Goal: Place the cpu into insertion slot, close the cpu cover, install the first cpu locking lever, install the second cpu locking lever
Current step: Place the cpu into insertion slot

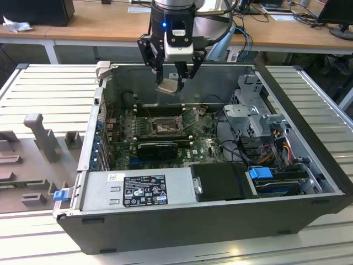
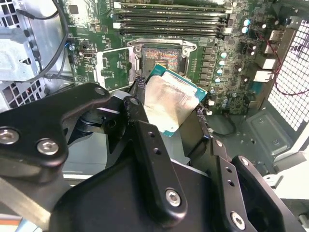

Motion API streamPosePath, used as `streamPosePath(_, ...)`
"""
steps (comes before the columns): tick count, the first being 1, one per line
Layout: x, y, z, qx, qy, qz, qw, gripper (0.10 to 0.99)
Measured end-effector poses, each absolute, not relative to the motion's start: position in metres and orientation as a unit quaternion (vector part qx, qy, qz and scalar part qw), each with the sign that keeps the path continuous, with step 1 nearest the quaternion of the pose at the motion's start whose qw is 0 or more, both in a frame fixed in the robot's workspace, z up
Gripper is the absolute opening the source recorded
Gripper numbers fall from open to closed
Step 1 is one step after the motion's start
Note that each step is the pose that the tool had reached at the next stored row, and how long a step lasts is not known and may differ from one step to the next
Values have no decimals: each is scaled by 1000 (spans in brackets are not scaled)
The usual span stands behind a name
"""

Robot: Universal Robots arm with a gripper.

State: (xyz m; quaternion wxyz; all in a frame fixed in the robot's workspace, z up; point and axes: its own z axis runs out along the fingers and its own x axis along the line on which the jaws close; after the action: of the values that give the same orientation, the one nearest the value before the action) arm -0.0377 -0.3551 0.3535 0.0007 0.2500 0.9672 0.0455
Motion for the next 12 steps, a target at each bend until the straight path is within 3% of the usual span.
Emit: streamPosePath(12, -38, -355, 353, 285, 957, 45, 2, 529)
